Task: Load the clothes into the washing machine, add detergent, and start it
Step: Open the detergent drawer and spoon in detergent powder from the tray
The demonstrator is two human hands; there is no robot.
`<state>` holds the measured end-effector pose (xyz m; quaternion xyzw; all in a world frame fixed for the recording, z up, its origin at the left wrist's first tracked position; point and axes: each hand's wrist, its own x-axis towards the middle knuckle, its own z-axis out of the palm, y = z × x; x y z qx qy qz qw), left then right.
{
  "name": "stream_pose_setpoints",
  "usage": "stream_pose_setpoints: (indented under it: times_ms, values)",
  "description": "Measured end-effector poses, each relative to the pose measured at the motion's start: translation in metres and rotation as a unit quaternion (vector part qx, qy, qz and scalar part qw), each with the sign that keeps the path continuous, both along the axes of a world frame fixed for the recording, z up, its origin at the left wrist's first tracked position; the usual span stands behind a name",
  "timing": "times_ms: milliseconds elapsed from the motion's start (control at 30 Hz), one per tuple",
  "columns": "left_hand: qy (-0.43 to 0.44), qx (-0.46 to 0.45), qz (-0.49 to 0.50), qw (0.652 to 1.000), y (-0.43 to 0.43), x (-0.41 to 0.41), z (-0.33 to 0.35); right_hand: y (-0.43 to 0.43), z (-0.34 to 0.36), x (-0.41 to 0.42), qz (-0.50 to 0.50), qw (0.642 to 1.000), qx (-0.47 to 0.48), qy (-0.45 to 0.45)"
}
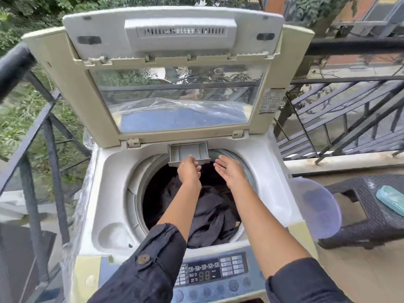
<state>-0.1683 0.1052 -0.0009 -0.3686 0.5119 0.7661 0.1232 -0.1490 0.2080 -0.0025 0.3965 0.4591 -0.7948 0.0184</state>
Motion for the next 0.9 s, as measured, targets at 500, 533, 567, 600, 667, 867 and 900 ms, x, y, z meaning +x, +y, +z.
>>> stream_pose_setpoints:
  times_ms: [500,533,567,600,667,867,900]
  values:
    - [0.182,-0.189,-0.168,0.950,0.173,0.061,0.022,0.159,0.030,0.085,-0.048,0.984,0.165,0.056]
    - [0.193,-0.190,-0.183,0.945,0.189,0.067,0.021,0.176,0.029,0.095,-0.052,0.981,0.180,0.052]
    - [0.201,-0.201,-0.198,0.938,0.205,0.074,0.020,0.194,0.028,0.105,-0.059,0.978,0.194,0.049]
    - [0.210,-0.218,-0.208,0.930,0.222,0.081,0.020,0.211,0.028,0.114,-0.064,0.975,0.206,0.048]
    - [0.212,-0.241,-0.222,0.921,0.251,0.094,0.016,0.242,0.025,0.132,-0.074,0.974,0.210,0.050]
    - [0.245,-0.226,-0.308,0.891,0.335,0.136,0.009,0.331,0.016,0.181,-0.107,0.971,0.208,0.051]
    - [0.238,-0.220,-0.317,0.891,0.347,0.141,0.008,0.345,0.013,0.187,-0.112,0.970,0.209,0.046]
